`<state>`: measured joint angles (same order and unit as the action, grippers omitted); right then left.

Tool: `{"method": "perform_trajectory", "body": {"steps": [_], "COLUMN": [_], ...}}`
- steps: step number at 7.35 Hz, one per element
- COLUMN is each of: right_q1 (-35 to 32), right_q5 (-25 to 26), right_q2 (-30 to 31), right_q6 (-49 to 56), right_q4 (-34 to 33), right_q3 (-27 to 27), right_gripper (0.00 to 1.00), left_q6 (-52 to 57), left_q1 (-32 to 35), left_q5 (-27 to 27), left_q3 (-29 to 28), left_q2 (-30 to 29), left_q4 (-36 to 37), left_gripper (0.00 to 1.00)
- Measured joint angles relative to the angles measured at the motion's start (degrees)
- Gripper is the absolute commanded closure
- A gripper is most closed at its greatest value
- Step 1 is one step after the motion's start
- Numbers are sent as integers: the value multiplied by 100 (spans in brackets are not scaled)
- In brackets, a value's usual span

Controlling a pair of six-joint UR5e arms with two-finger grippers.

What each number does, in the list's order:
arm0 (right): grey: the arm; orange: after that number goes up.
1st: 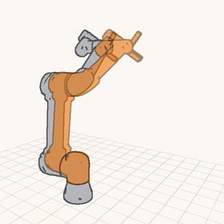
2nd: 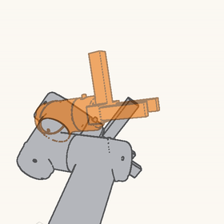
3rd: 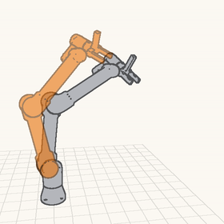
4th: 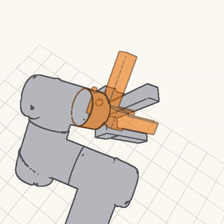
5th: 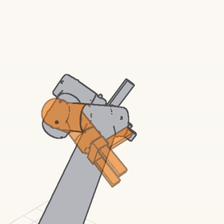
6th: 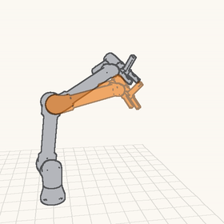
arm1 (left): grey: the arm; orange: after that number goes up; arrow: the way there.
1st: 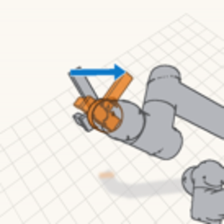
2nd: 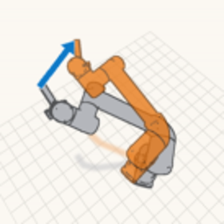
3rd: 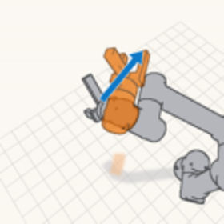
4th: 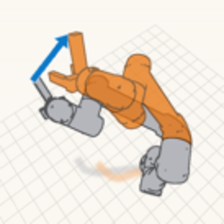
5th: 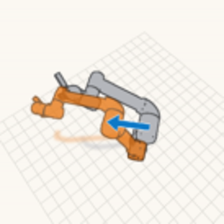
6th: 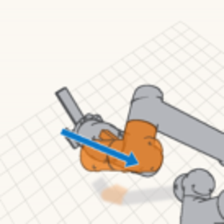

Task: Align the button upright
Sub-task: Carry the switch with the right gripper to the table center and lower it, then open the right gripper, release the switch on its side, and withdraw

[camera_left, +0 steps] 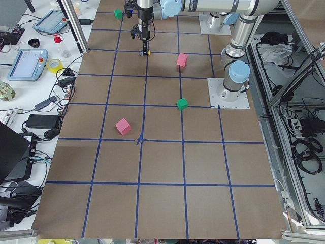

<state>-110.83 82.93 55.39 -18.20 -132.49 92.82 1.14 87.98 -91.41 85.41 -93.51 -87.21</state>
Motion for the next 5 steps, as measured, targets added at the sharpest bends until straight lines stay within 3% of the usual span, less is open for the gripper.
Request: {"method": "perform_trajectory", "body": {"steps": [5], "right_q1": [18], "right_q5": [232], "right_q2": [401], "right_q6": [398], "right_q4": [69], "right_q3": [-1], "right_gripper": [0], "left_q6": [-2], "left_q1": [0], "left_q5": [0], "left_q3": [-6], "left_q2": [-9], "left_q4": [7], "left_gripper": [0]}}
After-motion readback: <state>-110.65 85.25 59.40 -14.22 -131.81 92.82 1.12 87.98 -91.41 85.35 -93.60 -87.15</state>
